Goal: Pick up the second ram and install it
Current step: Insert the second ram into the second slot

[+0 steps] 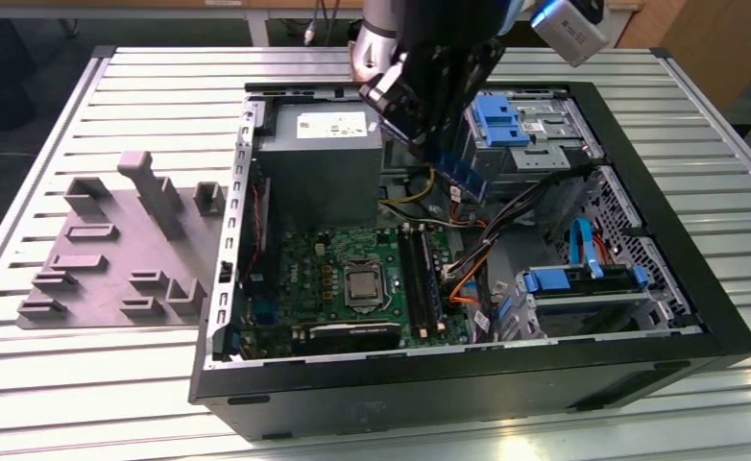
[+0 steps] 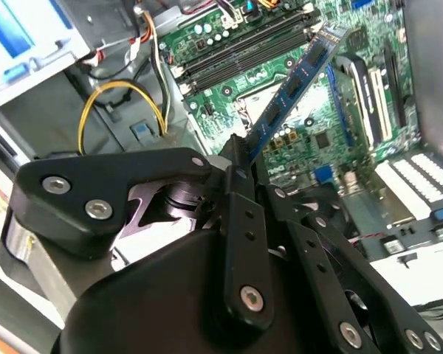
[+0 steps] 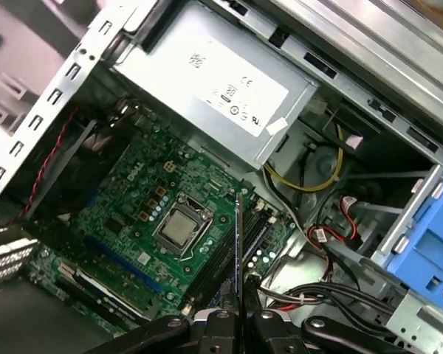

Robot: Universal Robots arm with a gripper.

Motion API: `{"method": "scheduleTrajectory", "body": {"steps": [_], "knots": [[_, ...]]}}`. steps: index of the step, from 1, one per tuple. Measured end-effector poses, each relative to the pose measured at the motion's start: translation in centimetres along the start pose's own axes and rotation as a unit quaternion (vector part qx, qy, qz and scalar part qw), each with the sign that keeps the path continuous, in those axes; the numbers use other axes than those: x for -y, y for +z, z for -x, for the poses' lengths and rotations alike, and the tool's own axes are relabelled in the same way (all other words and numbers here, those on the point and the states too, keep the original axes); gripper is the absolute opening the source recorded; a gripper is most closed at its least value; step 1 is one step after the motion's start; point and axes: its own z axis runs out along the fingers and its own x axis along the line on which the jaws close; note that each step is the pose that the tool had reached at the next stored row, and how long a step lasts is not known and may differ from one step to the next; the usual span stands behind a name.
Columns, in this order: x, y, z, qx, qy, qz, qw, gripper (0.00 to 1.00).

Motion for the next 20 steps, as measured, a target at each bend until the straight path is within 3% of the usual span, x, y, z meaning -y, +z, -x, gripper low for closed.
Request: {"method": "scheduleTrajectory", "body": {"steps": [5, 10, 15, 20], "knots": [[0.00, 0.26, 0.00, 0.0007, 0.045, -0.0010, 0.9990, 0.14], [0.01, 0.53, -0.01, 0.0015, 0.091, -0.0020, 0.9959, 0.14], [0.01, 0.79, -0.02, 0.0022, 0.135, -0.0030, 0.9908, 0.14], [0.02, 1.07, -0.02, 0.0029, 0.180, -0.0040, 0.9836, 0.14]]}}
